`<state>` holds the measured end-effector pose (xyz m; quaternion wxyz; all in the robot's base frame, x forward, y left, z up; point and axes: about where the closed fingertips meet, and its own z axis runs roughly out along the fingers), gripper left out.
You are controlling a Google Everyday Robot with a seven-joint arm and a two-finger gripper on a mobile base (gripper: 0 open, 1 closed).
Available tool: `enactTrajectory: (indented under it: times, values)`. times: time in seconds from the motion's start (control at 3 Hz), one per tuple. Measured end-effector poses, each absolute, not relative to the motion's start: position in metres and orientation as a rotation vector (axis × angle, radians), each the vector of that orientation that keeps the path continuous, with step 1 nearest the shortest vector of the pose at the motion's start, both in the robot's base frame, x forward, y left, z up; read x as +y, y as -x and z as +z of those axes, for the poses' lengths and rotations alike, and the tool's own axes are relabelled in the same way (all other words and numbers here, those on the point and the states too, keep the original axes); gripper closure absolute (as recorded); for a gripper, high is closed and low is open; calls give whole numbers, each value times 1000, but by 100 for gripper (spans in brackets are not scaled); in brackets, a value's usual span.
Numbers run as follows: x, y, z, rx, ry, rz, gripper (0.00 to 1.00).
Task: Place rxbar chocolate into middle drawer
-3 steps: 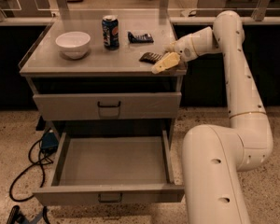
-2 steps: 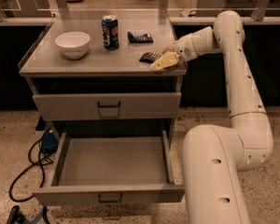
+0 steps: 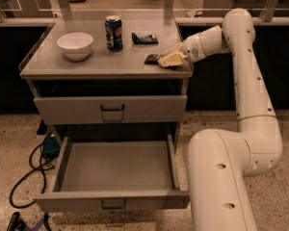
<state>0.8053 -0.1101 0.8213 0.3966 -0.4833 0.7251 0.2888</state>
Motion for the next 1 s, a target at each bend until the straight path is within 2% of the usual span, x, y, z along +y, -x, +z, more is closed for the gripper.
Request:
enactTrajectory:
  times: [0.33,1.0]
  values:
    - [-110,-805,823,1837,1225,732,100]
    - [-141,-747,934,1767,1290,641,100]
